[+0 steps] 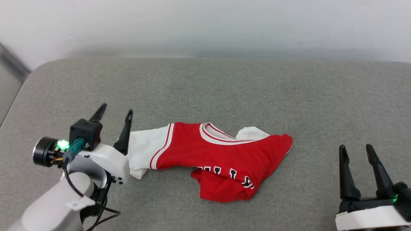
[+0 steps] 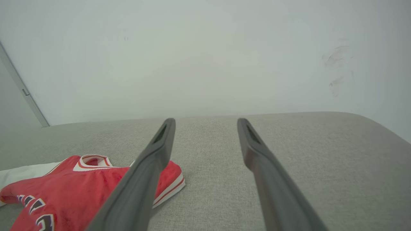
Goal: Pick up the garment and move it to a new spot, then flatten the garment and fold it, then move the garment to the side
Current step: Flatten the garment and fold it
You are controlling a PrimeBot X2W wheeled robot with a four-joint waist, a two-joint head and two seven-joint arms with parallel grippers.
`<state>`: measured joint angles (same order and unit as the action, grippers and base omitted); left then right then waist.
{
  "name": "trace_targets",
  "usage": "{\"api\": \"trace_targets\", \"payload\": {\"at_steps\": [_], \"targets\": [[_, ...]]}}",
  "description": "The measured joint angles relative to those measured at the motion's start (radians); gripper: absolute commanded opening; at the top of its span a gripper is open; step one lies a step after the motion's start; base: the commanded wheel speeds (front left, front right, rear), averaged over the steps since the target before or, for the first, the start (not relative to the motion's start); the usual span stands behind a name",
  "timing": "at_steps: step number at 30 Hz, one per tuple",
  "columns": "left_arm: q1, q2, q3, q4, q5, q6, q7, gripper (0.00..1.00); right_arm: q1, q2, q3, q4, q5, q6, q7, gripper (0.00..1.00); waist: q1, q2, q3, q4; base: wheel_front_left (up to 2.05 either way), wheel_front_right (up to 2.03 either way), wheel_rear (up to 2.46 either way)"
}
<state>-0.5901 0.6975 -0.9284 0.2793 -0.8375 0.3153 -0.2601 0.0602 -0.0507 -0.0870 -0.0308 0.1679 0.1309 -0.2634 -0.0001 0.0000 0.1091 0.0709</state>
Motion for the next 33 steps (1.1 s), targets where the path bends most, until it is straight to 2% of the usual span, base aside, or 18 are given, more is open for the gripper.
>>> {"api": "trace_targets", "payload": {"at_steps": [4, 7, 10, 13, 15, 20, 24, 28, 33], "targets": [[0.163, -0.052, 0.208, -0.141, 0.156, 0.099, -0.003, 1.00, -0.001, 0.000, -0.025, -0.012, -0.002, 0.000, 0.000, 1.00, 0.0000, 0.0000, -0.002, 0.006, 0.00, 0.00, 0.00], [0.290, -0.103, 0.325, -0.202, 0.248, 0.105, -0.003, 1.00, -0.021, 0.001, -0.053, -0.045, -0.021, 0.000, 0.000, 1.00, 0.0000, 0.0000, -0.003, 0.011, 0.00, 0.00, 0.00], [0.372, -0.156, 0.425, -0.235, 0.328, 0.097, -0.003, 1.00, -0.081, 0.000, -0.086, -0.097, -0.051, 0.000, 0.000, 1.00, 0.0000, 0.0000, -0.001, 0.015, 0.00, 0.00, 0.00], [0.434, -0.210, 0.508, -0.248, 0.393, 0.071, -0.003, 1.00, -0.152, -0.006, -0.086, -0.127, -0.108, 0.000, 0.000, 1.00, 0.0000, 0.0000, 0.000, 0.018, 0.00, 0.00, 0.00], [0.467, -0.248, 0.557, -0.248, 0.425, 0.048, -0.003, 1.00, -0.196, -0.021, -0.068, -0.129, -0.086, 0.000, 0.000, 1.00, 0.0000, 0.0001, 0.000, 0.020, 0.00, 0.00, 0.00], [0.527, -0.325, 0.651, -0.240, 0.498, -0.011, -0.003, 1.00, -0.296, -0.223, 0.085, -0.053, -0.088, 0.000, 0.024, 1.00, 0.0001, 0.0000, -0.008, 0.023, 0.00, 0.00, 0.00], [0.551, -0.370, 0.707, -0.233, 0.548, -0.055, -0.003, 1.00, -0.404, -0.377, 0.247, -0.029, -0.012, 0.000, 0.211, 1.00, 0.0001, 0.0001, -0.011, 0.026, 0.00, 0.00, 0.00], [0.554, -0.409, 0.748, -0.225, 0.589, -0.097, -0.003, 1.00, -0.488, -0.510, 0.425, -0.027, 0.160, 0.000, 0.469, 1.00, 0.0001, 0.0000, 0.000, 0.031, 0.00, 0.00, 0.00], [0.554, -0.455, 0.796, -0.225, 0.630, -0.139, -0.003, 1.00, -0.611, -0.615, 0.627, -0.029, 0.395, 0.000, 0.771, 1.00, 0.0001, 0.0000, 0.026, 0.038, 0.00, 0.00, 0.00]]}}
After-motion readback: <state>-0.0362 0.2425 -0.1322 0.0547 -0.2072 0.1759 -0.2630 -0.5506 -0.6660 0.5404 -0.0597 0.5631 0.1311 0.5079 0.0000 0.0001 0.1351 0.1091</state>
